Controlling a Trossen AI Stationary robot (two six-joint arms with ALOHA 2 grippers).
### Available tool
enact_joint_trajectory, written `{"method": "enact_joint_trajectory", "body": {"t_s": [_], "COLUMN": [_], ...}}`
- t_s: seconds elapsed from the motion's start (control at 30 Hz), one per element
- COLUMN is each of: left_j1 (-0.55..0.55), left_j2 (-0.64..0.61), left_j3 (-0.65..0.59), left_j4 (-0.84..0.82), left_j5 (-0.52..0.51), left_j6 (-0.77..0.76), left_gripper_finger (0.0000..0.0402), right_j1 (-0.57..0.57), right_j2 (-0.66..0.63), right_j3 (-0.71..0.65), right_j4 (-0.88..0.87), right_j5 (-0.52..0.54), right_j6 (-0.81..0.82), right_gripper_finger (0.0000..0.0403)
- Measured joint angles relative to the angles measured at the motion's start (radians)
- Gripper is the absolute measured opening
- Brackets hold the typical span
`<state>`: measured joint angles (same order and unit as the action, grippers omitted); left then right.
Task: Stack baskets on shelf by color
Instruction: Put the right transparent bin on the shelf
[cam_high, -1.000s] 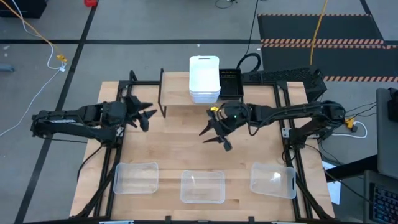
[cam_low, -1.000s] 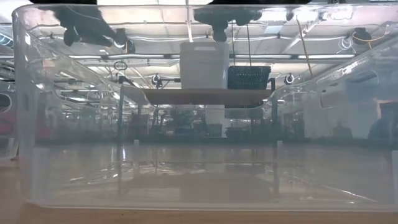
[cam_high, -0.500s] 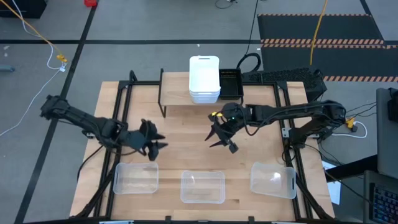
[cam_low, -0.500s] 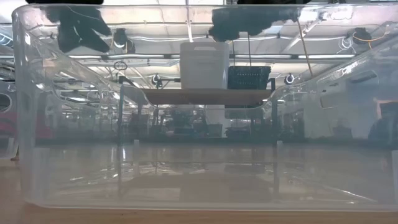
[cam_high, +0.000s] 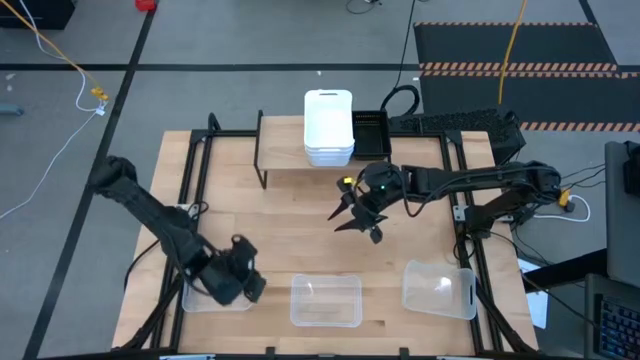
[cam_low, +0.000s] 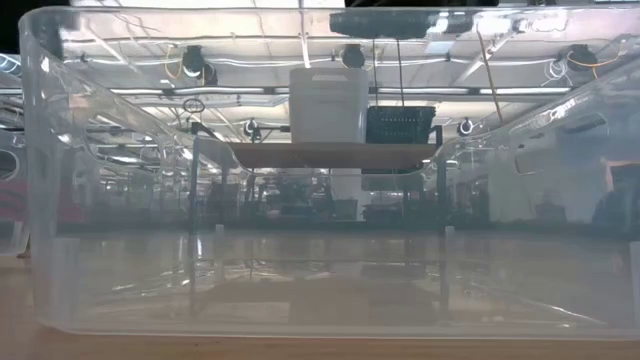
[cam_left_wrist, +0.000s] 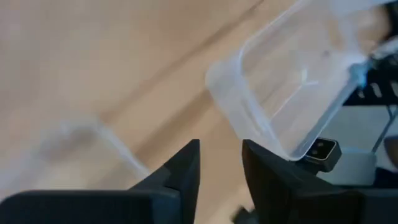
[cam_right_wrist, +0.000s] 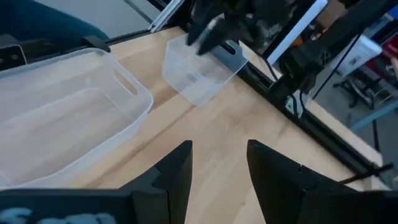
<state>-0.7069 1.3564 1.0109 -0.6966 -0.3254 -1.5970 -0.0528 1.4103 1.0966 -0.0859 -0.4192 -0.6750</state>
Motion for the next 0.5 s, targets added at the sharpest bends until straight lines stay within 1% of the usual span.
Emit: {"method": "enact_joint_trajectory", "body": {"t_s": [0.1, 0.23, 0.37, 0.5], "left_j1": [-0.037, -0.064, -0.068, -0.068], "left_j2": [0.079, 0.159, 0.192, 0.192], "left_j3": [0.041, 0.077, 0.083, 0.083], "left_j4": [-0.022, -0.059, -0.084, -0.100], "left_j5": [0.023, 0.098, 0.172, 0.188], "left_j6": [-0.189, -0.327, -0.401, -0.425], "left_gripper_finger": [0.0108, 0.0106, 0.0106, 0.0106], "right_j1": [0.000, 0.000, 0.000, 0.000], "right_j2": [0.019, 0.029, 0.027, 0.023], "right_j3": [0.000, 0.000, 0.000, 0.000], "right_j4": [0.006, 0.007, 0.007, 0.011], "right_j5": [0.000, 0.000, -0.001, -0.001], "right_j6": [-0.046, -0.118, -0.157, -0.181], "right_gripper_finger": [0.0146, 0.0146, 0.0146, 0.0146]}}
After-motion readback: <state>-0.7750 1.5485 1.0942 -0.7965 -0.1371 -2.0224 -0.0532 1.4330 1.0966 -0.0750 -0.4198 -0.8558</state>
